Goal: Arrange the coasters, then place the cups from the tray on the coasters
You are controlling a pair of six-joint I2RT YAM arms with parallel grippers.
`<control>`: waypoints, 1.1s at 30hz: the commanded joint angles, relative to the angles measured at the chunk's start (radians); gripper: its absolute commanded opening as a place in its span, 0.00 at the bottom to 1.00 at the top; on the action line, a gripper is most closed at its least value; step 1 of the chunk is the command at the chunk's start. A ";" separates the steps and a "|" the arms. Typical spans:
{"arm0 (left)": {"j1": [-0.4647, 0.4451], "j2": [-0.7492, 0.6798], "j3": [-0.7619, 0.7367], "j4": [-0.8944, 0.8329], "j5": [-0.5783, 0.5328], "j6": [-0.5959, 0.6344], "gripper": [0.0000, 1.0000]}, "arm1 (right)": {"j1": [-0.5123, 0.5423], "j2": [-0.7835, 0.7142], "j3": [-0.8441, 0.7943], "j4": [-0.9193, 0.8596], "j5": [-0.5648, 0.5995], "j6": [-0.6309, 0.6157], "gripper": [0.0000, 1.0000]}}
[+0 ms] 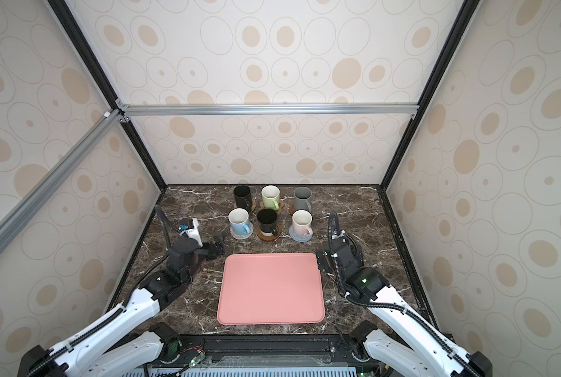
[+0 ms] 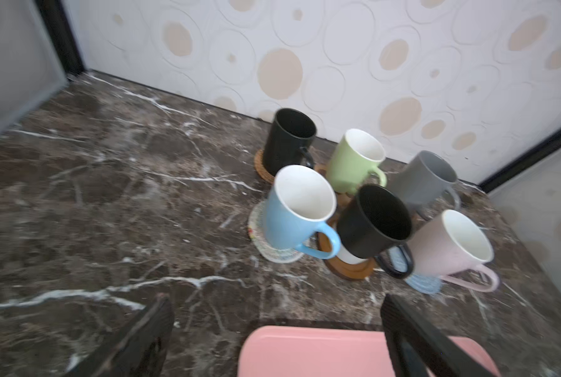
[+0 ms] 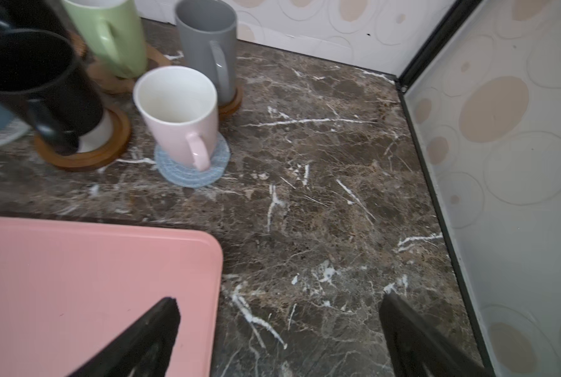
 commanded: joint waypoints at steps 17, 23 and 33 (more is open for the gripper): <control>0.482 0.366 -0.344 0.943 0.160 0.372 1.00 | -0.452 0.488 -0.250 1.041 -0.069 -0.061 1.00; 0.536 0.571 -0.246 1.067 0.308 0.408 1.00 | -0.499 0.624 -0.335 1.420 -0.214 -0.150 0.98; 0.539 0.737 -0.238 1.223 0.385 0.449 1.00 | -0.493 0.671 -0.250 1.252 -0.343 -0.190 0.98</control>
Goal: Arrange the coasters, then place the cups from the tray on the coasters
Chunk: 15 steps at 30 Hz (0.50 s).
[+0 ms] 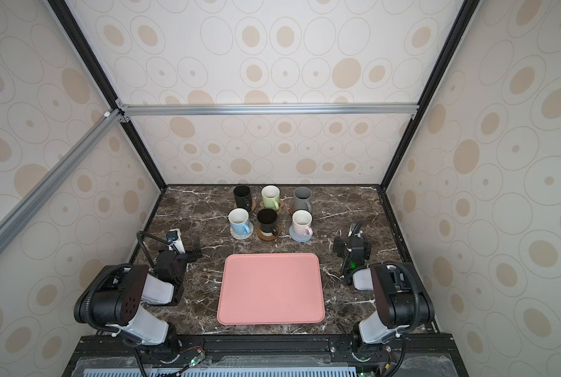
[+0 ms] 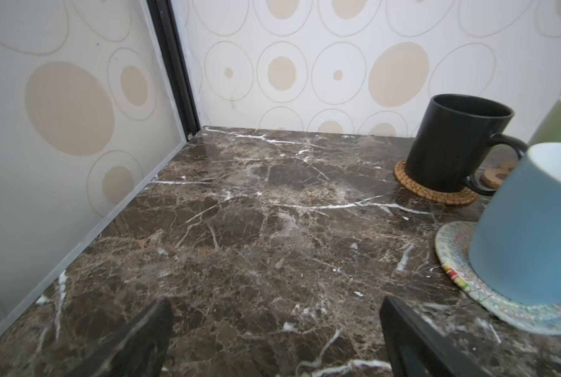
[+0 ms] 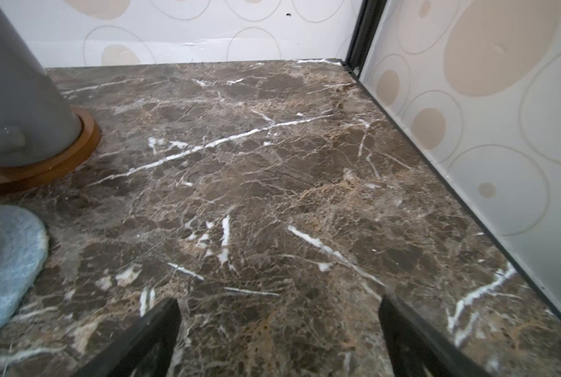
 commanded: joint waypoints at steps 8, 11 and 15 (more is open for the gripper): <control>-0.007 -0.001 0.019 0.070 0.020 0.050 1.00 | 0.001 -0.009 0.021 0.035 -0.035 -0.030 1.00; -0.007 -0.004 0.020 0.063 0.021 0.051 1.00 | 0.002 -0.012 0.022 0.029 -0.036 -0.029 1.00; -0.007 -0.002 0.021 0.068 0.020 0.051 1.00 | 0.002 -0.012 0.022 0.029 -0.037 -0.029 1.00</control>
